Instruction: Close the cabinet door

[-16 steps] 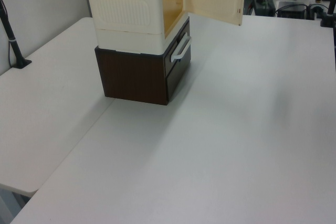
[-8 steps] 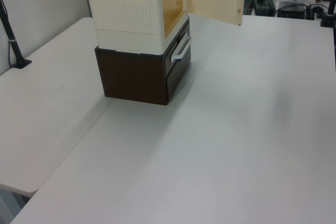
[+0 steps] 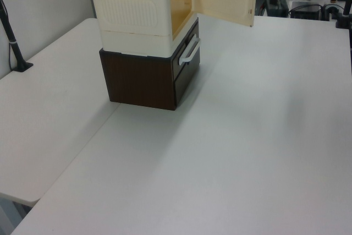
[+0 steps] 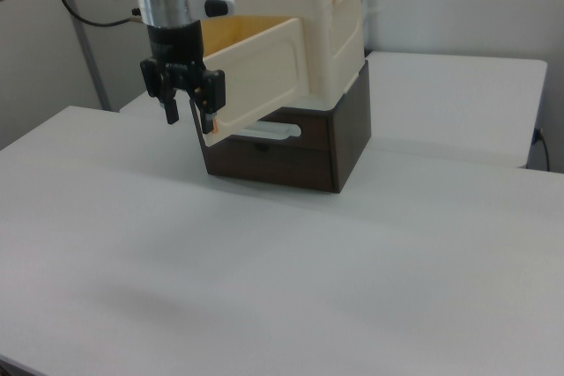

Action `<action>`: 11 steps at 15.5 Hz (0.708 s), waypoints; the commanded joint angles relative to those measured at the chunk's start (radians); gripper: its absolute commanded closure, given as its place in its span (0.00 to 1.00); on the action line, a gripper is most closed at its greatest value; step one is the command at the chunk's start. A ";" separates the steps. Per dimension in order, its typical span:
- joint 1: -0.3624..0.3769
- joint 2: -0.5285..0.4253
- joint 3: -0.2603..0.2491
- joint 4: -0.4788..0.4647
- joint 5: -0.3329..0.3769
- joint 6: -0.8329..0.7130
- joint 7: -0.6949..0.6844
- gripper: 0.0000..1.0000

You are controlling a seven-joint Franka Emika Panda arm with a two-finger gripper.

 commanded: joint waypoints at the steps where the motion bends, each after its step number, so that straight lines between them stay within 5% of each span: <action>1: 0.010 0.004 -0.011 0.015 -0.014 -0.031 -0.099 0.57; 6: 0.007 0.012 -0.015 0.017 -0.014 -0.018 -0.240 0.85; 11: 0.002 0.046 -0.015 0.032 -0.037 0.065 -0.482 0.88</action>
